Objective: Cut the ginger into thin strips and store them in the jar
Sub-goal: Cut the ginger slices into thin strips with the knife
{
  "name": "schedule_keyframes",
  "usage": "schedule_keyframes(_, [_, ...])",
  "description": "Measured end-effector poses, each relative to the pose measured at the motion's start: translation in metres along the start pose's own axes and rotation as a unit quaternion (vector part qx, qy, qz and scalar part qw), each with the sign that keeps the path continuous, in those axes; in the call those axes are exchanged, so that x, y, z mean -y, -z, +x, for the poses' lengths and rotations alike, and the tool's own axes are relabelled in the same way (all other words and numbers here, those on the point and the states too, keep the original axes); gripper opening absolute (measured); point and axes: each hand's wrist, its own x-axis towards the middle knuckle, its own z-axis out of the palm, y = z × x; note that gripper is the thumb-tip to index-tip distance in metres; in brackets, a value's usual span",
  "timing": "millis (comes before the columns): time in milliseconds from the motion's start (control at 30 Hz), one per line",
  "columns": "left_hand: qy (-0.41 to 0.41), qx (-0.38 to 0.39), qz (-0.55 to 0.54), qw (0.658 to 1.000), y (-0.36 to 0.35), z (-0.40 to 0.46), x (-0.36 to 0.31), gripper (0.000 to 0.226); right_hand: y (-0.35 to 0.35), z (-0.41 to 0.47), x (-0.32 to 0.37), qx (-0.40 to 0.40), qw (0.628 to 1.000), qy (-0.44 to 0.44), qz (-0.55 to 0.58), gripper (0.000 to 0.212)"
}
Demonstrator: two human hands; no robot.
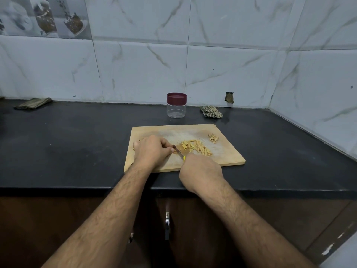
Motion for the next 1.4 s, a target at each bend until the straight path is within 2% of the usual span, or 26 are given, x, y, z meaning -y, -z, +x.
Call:
schedule_keyframes(667, [0.0,0.003,0.008,1.0,-0.002,0.002,0.003,0.013,-0.003,0.0,0.002,0.01,1.0,-0.004,0.024,0.032])
schedule_keyframes(1133, [0.001,0.0,0.015,1.0,0.0,0.0,0.0,0.019,-0.005,-0.015,-0.009,0.031,0.999,-0.01,-0.01,0.031])
schedule_keyframes(1400, [0.004,-0.001,0.001,1.0,-0.002,0.001,0.001,0.02,0.0,-0.011,-0.005,0.009,1.0,-0.004,0.011,0.032])
